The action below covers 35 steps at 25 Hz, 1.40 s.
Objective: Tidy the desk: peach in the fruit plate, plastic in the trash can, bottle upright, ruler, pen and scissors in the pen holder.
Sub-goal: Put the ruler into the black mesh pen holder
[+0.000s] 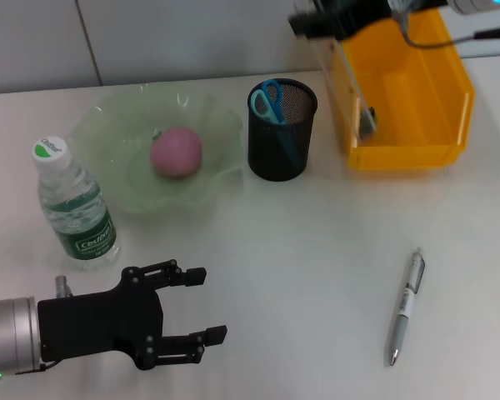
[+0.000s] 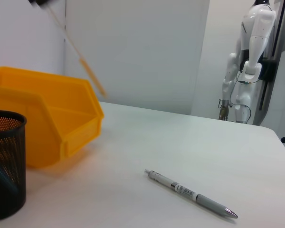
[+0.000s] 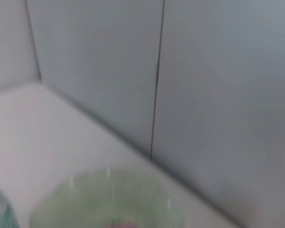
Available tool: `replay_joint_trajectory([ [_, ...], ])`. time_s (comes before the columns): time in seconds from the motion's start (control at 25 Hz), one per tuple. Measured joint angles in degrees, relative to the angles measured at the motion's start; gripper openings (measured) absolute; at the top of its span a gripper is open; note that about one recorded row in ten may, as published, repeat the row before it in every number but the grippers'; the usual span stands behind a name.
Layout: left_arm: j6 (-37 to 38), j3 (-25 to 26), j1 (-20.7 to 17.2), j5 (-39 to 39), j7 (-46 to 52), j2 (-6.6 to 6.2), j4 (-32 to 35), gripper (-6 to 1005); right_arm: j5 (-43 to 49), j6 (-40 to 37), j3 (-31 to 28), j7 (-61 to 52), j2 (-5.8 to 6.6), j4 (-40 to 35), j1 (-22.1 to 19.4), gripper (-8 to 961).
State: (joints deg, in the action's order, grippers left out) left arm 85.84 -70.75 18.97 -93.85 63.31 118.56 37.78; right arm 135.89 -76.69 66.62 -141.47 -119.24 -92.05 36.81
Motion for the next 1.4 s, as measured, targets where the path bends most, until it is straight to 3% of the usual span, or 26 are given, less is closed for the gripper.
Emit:
replay_joint_trajectory([
  [0.28, 0.0, 0.0, 0.1, 0.1, -0.1, 0.06, -0.3, 811, -6.7, 12.4, 1.4, 5.2, 0.0, 7.1, -0.5, 383],
  [0.6, 0.2, 0.2, 0.8, 0.7, -0.9, -0.12, -2.0, 811, -24.2, 22.8, 1.6, 21.2, 0.04, 19.8, -1.1, 383],
  [0.8, 0.2, 0.4, 0.8, 0.8, -0.9, -0.21, -2.0, 810, -29.0, 25.6, 1.8, 27.1, 0.1, 25.4, -0.7, 382],
  [1.4, 0.5, 0.7, 0.9, 0.8, -0.9, -0.09, -2.1, 810, -30.9, 29.0, 2.0, 33.4, 0.0, 34.6, 2.4, 382],
])
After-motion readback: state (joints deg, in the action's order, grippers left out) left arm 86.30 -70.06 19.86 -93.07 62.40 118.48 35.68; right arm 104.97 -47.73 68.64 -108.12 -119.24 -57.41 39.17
